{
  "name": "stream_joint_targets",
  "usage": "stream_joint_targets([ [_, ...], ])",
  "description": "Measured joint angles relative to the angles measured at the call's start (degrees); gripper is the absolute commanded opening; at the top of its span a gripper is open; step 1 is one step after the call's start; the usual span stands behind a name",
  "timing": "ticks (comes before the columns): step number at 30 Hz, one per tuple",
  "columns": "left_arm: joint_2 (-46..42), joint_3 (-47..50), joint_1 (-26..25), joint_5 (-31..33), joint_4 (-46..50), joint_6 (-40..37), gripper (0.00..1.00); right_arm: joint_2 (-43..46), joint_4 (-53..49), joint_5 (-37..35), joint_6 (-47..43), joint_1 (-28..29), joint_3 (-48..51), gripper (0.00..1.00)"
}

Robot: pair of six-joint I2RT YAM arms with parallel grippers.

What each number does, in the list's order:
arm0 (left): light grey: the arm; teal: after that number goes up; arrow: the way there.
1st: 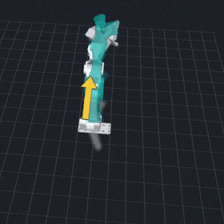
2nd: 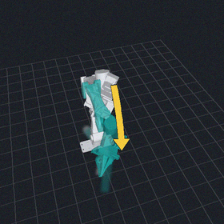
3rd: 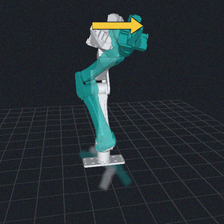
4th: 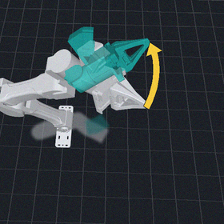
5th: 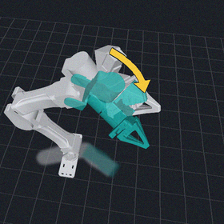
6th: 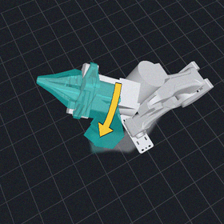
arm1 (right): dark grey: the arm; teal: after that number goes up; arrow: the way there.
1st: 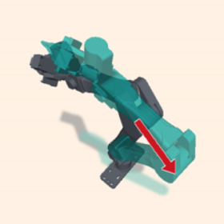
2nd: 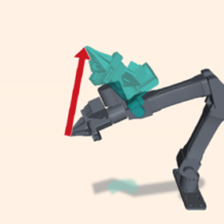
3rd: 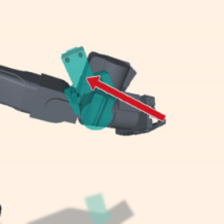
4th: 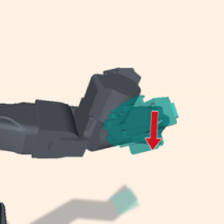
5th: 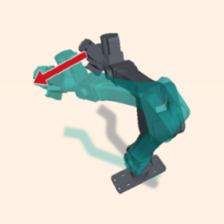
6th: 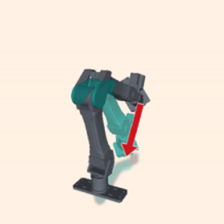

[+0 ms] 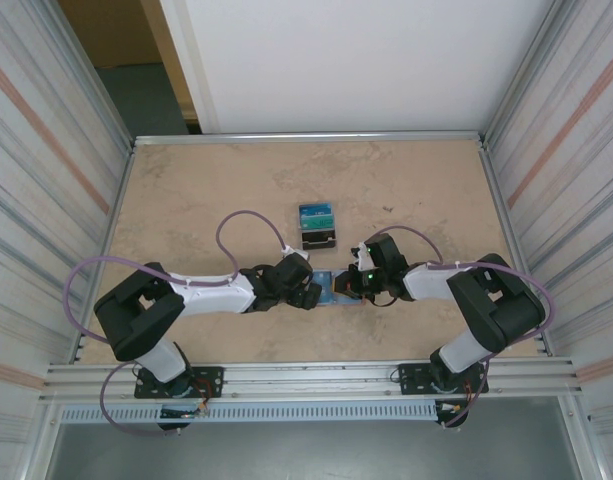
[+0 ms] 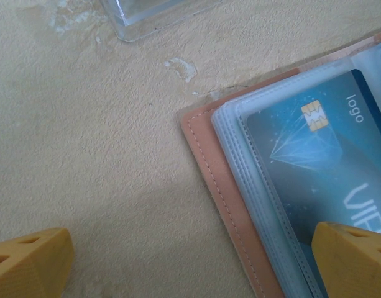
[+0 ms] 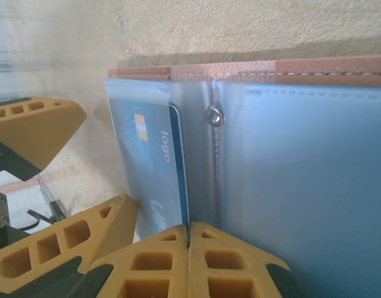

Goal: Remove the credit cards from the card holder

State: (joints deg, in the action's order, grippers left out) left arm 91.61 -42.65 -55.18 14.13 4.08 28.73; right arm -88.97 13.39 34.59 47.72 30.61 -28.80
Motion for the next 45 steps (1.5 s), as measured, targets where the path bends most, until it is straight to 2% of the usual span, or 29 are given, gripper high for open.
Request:
stream_joint_targets([
  [8,0.0,0.0,0.0,0.0,0.0,0.0,0.99,0.2,-0.3,0.5,-0.2,-0.4,0.0,0.00],
  [21,0.4,-0.3,0.2,-0.1,0.6,0.0,0.99,2.2,1.7,3.3,0.3,-3.0,2.5,0.06],
  [37,1.1,-1.2,0.4,-0.8,0.7,0.0,0.99,2.2,1.4,4.3,0.3,-5.0,2.8,0.04],
  [45,1.1,-1.2,0.4,-0.9,0.7,0.0,0.99,2.2,-2.9,3.3,-1.1,-5.6,2.3,0.04],
])
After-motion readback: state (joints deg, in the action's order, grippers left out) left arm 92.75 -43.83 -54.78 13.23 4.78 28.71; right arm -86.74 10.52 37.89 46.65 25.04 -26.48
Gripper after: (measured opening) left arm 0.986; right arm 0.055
